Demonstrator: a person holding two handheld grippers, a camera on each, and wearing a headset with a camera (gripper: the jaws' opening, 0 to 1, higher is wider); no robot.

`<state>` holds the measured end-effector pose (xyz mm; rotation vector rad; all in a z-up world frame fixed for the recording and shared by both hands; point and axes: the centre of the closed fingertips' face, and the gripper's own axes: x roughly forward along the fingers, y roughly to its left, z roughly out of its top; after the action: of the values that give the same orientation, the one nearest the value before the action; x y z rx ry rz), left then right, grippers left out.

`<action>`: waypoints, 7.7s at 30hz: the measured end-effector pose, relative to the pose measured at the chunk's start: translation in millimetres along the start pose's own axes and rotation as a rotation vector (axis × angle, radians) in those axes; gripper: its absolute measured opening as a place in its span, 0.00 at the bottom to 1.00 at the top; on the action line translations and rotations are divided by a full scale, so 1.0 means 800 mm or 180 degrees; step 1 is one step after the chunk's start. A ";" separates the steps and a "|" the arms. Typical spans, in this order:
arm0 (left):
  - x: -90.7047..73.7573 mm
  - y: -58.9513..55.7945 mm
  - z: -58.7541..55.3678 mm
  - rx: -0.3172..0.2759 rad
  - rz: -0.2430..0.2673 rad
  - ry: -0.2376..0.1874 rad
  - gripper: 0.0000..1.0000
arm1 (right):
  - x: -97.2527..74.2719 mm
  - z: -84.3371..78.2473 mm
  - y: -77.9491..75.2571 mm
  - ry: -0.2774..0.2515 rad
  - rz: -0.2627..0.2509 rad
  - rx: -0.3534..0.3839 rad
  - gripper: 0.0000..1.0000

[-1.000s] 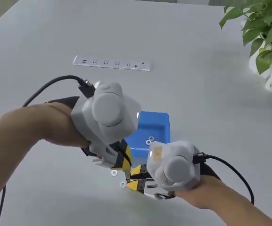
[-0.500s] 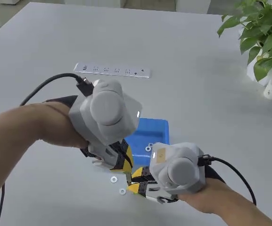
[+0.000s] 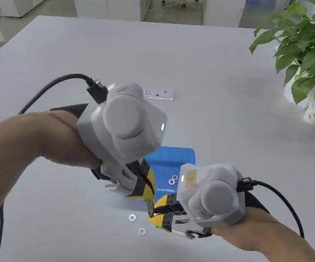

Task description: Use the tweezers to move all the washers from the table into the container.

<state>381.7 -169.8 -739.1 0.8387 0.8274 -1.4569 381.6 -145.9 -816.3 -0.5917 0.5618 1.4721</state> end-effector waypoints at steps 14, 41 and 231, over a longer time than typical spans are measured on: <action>-0.021 0.013 0.017 0.0045 0.0060 0.0006 0.05 | -0.021 0.016 -0.018 -0.0018 -0.0064 -0.0033 0.09; -0.030 0.069 0.013 0.0104 0.0107 0.0057 0.05 | -0.022 0.022 -0.078 -0.0075 -0.0253 -0.0001 0.09; 0.041 -0.015 -0.052 -0.0252 -0.0037 0.0154 0.05 | 0.056 -0.028 0.021 0.0056 0.0221 0.0017 0.12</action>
<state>369.6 -148.7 -787.9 0.8134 0.9219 -1.4094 366.2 -127.5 -863.3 -0.5864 0.6051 1.5315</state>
